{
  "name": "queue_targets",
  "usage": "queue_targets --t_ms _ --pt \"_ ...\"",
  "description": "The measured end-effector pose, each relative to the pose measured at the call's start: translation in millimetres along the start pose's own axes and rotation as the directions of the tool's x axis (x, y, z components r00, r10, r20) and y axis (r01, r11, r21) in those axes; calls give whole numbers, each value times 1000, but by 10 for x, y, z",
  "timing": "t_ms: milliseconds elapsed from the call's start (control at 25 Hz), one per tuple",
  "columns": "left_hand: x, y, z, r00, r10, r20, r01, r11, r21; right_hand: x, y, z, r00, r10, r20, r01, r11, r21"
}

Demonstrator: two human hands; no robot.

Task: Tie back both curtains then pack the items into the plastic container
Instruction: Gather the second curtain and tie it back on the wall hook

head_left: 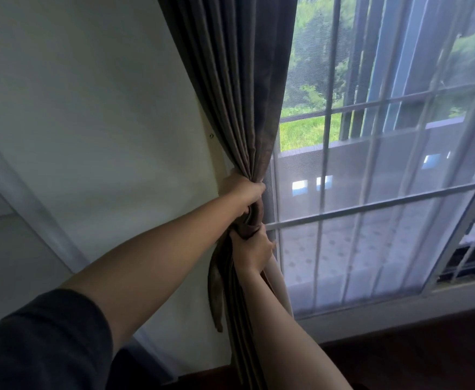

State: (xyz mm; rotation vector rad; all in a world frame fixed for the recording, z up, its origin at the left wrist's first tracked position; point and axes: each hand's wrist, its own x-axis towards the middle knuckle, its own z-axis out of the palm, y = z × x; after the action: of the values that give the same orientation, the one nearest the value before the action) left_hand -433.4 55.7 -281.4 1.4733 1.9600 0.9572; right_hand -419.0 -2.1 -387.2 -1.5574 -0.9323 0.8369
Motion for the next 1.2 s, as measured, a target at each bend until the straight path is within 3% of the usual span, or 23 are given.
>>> queue_targets --t_ms 160,280,360,440,480,560,640,800,1000,1120,1200 --pt "-56 -97 -112 998 14 60 -11 999 -47 7 90 5 999 -43 5 43 998 -51" --pt "-199 -236 -434 922 129 365 -54 977 -207 84 148 -112 995 -90 48 96 987 -127" --pt "-250 -502 -633 870 140 473 40 935 -351 96 168 -204 989 -131 73 141 978 -155" --pt "-267 -875 -641 929 83 361 48 939 -341 84 189 -278 984 -148 96 163 973 -166" --pt "-292 -1055 -578 951 67 300 -12 983 -182 63 195 -310 983 -150 108 167 972 -169" --pt "-368 -1343 -360 928 88 363 -129 988 90 17 190 -371 980 -149 134 171 970 -173" --pt "-407 -1489 -115 913 150 380 -183 982 52 -39 195 -462 974 -150 172 180 968 -175" --pt "-504 -1492 96 943 229 241 -224 973 -48 -81 128 -658 945 -174 277 231 955 -188" --pt "-501 -1582 2 939 257 229 -223 961 -162 -7 -73 -701 896 -189 402 348 860 -372" --pt "-380 -1582 -103 952 191 237 -236 956 175 -12 -51 -726 886 -190 424 367 844 -391" --pt "-392 -1520 -16 983 153 106 -179 928 328 -28 14 -729 887 -188 421 349 870 -347"
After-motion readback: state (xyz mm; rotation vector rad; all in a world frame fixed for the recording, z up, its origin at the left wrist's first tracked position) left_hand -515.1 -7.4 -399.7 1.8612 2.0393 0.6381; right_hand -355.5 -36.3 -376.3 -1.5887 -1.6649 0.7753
